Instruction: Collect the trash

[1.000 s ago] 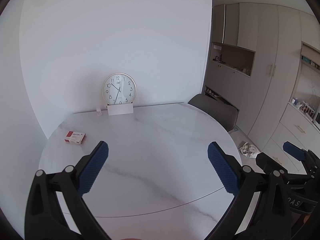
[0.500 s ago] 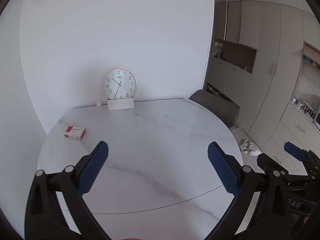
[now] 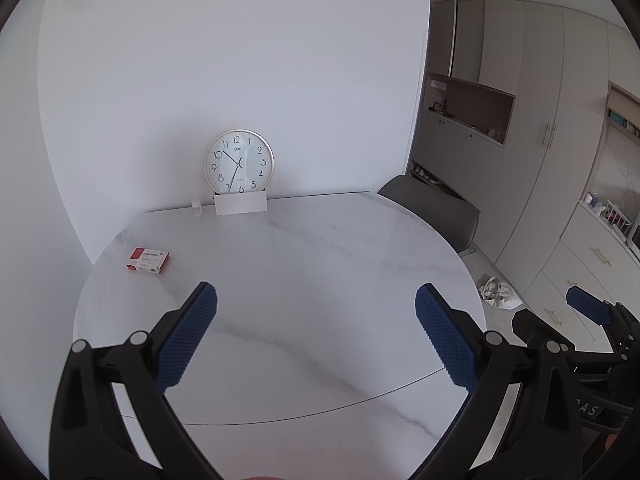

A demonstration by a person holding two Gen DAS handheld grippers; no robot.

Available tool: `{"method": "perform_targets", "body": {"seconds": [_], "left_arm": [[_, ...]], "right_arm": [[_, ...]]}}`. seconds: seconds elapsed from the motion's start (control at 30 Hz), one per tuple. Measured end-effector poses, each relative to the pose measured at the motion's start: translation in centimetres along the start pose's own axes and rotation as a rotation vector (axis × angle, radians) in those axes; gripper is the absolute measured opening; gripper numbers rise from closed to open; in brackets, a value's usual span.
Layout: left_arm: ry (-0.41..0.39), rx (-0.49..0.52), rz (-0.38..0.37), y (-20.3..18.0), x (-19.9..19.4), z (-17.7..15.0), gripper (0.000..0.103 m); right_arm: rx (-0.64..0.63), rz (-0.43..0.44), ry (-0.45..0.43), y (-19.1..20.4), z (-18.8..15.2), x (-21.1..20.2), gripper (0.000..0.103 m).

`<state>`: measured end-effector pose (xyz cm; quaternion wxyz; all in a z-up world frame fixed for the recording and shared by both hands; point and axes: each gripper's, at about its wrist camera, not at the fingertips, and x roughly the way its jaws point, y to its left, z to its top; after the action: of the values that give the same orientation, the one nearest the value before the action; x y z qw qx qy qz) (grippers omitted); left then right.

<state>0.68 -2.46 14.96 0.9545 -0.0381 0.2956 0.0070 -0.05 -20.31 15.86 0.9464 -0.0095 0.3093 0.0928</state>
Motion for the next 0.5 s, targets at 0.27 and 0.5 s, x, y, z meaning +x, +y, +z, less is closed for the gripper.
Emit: {"method": "perform_targets", "body": {"seconds": [0.27,0.5], "left_arm": [[0.003,0.003,-0.002,-0.04,0.39,0.14,0.095],[0.004,0.004,-0.003,-0.06,0.49,0.14,0.095]], "right_arm": [[-0.001,0.000,0.003,0.14,-0.08,0.19,0.101],[0.000,0.001,0.004,0.14,-0.11,0.24,0.101]]}}
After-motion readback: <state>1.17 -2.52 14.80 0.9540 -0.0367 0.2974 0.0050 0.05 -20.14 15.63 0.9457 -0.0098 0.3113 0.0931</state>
